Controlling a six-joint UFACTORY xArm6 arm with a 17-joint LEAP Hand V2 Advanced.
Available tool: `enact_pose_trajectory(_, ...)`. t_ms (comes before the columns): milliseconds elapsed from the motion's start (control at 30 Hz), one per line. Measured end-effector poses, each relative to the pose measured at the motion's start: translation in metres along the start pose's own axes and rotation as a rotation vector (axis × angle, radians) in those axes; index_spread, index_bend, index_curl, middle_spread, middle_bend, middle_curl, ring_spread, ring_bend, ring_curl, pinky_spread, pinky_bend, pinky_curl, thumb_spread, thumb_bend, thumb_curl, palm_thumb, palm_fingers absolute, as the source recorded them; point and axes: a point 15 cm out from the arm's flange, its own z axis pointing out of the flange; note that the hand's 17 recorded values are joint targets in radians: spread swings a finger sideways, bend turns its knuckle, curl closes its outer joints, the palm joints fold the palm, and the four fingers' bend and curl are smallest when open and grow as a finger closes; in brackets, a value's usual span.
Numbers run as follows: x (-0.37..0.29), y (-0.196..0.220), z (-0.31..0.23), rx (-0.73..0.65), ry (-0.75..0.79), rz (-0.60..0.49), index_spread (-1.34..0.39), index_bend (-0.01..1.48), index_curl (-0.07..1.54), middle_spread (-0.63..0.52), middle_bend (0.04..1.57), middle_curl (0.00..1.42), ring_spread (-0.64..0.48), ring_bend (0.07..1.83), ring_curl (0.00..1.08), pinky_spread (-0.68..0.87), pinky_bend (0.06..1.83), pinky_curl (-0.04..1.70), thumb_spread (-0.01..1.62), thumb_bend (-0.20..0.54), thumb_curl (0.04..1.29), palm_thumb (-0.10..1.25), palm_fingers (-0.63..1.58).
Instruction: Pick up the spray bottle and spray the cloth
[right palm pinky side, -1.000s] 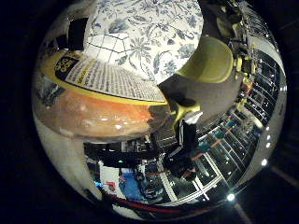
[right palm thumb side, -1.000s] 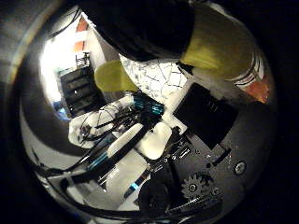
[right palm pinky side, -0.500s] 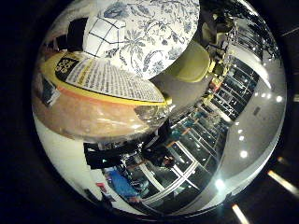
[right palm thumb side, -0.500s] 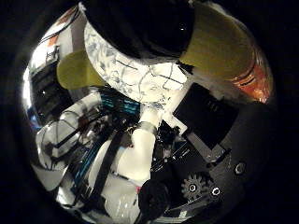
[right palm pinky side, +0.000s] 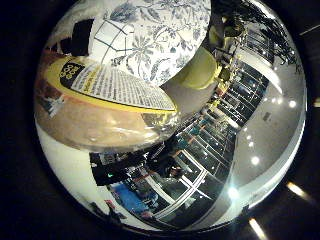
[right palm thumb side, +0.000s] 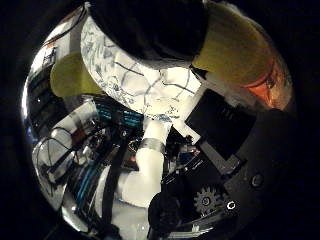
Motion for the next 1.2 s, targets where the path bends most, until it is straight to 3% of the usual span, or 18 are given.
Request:
enact_pose_trajectory(367, -0.099, 0.005, -0.137, 0.35, -0.485, -0.151, -0.19, 1.16, 0.75, -0.07, 1.39, 0.61, -0.17, 1.47, 0.63, -0.21, 1.04, 1.25, 1.02, -0.014, 0.69, 1.05, 1.18)
enact_pose_trajectory(567, -0.135, -0.024, -0.199, 0.577, -0.732, -0.191, -0.19, 1.16, 0.75, -0.07, 1.39, 0.61, -0.16, 1.48, 0.63, -0.21, 1.04, 1.25, 1.01, -0.013, 0.7, 1.06, 1.18)
enact_pose_trajectory(833, -0.172, -0.085, -0.174, 0.694, -1.049, -0.193, -0.19, 1.16, 0.75, -0.07, 1.39, 0.61, -0.16, 1.48, 0.62, -0.21, 1.04, 1.26, 0.99, -0.014, 0.7, 1.08, 1.18)
enact_pose_trajectory(1200, -0.199, -0.139, -0.114, 0.766, -1.218, -0.186, -0.19, 1.16, 0.75, -0.07, 1.39, 0.61, -0.16, 1.48, 0.62, -0.21, 1.03, 1.27, 0.96, -0.014, 0.71, 1.06, 1.18)
